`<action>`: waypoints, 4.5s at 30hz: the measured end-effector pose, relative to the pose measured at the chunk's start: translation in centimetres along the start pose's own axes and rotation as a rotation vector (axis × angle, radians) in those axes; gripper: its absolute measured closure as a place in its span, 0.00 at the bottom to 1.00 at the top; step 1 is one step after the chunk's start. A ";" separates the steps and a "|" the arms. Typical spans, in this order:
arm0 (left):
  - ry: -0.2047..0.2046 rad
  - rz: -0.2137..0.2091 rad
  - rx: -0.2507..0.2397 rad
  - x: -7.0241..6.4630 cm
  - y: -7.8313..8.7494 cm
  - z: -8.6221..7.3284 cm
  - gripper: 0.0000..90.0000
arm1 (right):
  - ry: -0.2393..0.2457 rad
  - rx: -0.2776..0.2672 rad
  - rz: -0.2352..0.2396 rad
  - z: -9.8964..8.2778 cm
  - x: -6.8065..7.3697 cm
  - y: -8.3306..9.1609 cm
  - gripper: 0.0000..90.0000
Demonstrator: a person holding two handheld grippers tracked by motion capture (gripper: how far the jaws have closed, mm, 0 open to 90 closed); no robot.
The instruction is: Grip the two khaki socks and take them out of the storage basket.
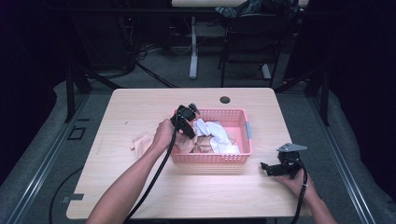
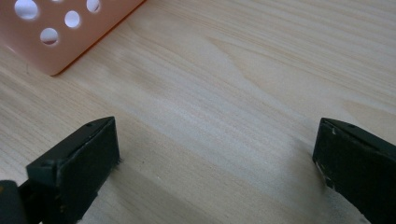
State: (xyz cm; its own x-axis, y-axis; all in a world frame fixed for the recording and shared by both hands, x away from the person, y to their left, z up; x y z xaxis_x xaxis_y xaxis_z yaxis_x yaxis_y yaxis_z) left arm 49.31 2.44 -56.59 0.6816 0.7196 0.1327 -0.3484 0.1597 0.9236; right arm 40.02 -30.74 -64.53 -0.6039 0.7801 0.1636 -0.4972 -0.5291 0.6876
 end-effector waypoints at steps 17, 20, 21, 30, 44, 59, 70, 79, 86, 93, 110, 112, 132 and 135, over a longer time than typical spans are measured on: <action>0.001 -0.023 0.028 0.8 -0.3 -1.3 0.74 | 0.000 0.000 0.000 0.0 0.0 0.0 0.00; -0.003 -0.017 0.032 0.7 -0.6 -1.4 0.72 | 0.000 0.000 0.000 0.0 0.0 0.0 0.00; -0.004 -0.004 0.030 0.8 -0.7 -1.4 0.70 | 0.000 0.000 0.000 0.0 0.0 0.0 0.00; -0.005 0.046 -0.005 0.8 -0.4 -1.0 0.56 | 0.000 0.000 0.000 0.0 0.0 0.0 0.00; -0.012 0.053 -0.042 1.0 0.3 -0.9 0.83 | 0.000 0.000 0.000 0.0 0.0 0.0 0.00; -0.017 0.060 -0.065 1.6 1.7 -1.1 0.91 | 0.000 0.000 0.000 0.0 0.0 0.0 0.00; -0.017 0.044 -0.103 2.5 4.4 -0.4 0.92 | -0.001 -0.002 0.004 0.0 0.0 0.0 0.00; -0.025 0.058 -0.130 3.2 7.2 0.8 0.92 | 0.002 0.004 0.002 0.0 0.0 0.0 0.00; -0.039 0.067 -0.144 3.7 8.9 1.6 0.92 | 0.003 0.004 -0.001 0.0 0.0 0.0 0.00; -0.028 0.069 -0.180 4.3 10.9 2.4 0.92 | 0.001 0.003 0.002 0.0 0.0 0.0 0.00; 0.009 0.134 -0.231 8.3 16.5 2.0 0.92 | 0.002 0.004 0.000 0.0 0.0 0.0 0.00; 0.012 0.142 -0.230 8.7 16.8 1.7 0.92 | 0.001 0.003 0.000 0.0 0.0 0.0 0.00; 0.142 0.144 -0.160 13.5 14.9 -3.8 0.92 | 0.000 0.001 0.001 0.0 0.0 0.0 0.00; 0.166 0.145 -0.145 14.1 14.2 -4.6 0.92 | 0.001 0.002 0.001 0.0 0.0 0.0 0.00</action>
State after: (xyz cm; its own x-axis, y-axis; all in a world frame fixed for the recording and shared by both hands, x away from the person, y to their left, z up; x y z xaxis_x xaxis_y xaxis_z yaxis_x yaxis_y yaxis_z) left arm 51.02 17.99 -43.25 0.5071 0.8410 0.1885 -0.5318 0.1333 0.8363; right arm 40.02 -30.71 -64.54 -0.6045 0.7796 0.1635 -0.4957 -0.5289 0.6889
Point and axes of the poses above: each handheld gripper's, and its own axes: y roughly backward along the jaws, z roughly out of its top, x roughly to its left, the point moved 8 cm from there along -y, roughly forward along the jaws, and after that the axes turned 13 degrees about z, right-handed, at the moved point
